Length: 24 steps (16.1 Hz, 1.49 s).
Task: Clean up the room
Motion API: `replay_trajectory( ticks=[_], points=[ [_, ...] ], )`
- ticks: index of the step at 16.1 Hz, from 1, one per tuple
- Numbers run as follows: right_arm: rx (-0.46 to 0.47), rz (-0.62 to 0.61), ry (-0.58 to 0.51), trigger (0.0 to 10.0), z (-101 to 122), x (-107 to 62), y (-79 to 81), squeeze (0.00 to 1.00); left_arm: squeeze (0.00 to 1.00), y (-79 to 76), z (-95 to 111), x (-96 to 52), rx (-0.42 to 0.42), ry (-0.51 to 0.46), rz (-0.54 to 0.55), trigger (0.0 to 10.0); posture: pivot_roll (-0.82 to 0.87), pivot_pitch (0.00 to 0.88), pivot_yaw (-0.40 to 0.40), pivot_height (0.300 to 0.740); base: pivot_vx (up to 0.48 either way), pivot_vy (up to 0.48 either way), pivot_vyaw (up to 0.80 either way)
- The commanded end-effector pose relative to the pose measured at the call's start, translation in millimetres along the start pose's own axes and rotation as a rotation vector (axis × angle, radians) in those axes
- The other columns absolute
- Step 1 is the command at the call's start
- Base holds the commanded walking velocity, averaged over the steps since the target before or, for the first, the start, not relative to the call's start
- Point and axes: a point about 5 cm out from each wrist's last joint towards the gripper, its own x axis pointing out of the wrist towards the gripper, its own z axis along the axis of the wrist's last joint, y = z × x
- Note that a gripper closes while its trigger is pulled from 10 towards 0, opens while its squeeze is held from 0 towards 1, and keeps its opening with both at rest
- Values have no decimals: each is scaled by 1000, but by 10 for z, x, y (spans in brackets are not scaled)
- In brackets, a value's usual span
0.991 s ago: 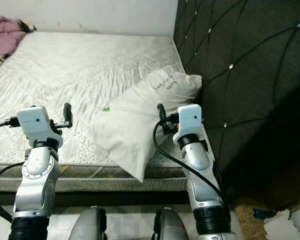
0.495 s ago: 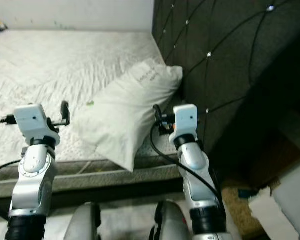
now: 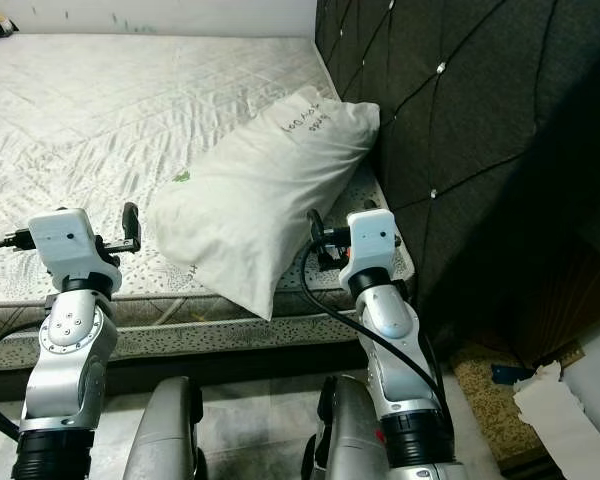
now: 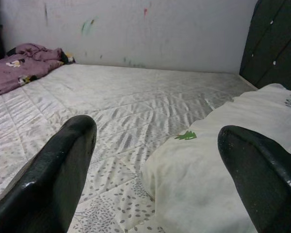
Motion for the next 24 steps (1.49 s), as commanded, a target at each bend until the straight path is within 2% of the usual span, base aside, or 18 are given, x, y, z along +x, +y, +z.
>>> replay_trajectory(
  ticks=[1, 7, 10, 18, 21, 24],
  points=[
    [-1, 3, -10, 10000, 26, 23, -2, 0, 0, -5, 34, -1, -2, -17, -10, 10000, 12, 22, -35, 588, 0, 0, 0],
    [-30, 14, -23, 10000, 44, 23, 6, 0, 0, -33, 42, 1, -10, -27, -30, 10000, 7, 15, -34, 588, 281, 0, 0],
    [-33, 18, -23, 10000, 41, 31, 5, 0, 0, -43, 31, 9, -13, -25, -33, 10000, 12, 15, -40, 588, 389, 0, 644],
    [-31, 30, -35, 10000, 40, 74, 9, 0, 0, -68, 24, 35, -27, -18, -38, 10000, 18, 0, -34, 588, 266, 0, 0],
    [-32, 45, -36, 10000, 34, 70, 9, 0, 0, -75, 27, 30, -38, -9, -28, 10000, 27, 0, -46, 563, 0, 0, 0],
    [-35, 65, -26, 10000, 21, 70, 40, 0, 0, -90, -76, -9, -49, 26, -14, 10000, 3, 0, -40, 539, 0, 0, 0]
  ],
)
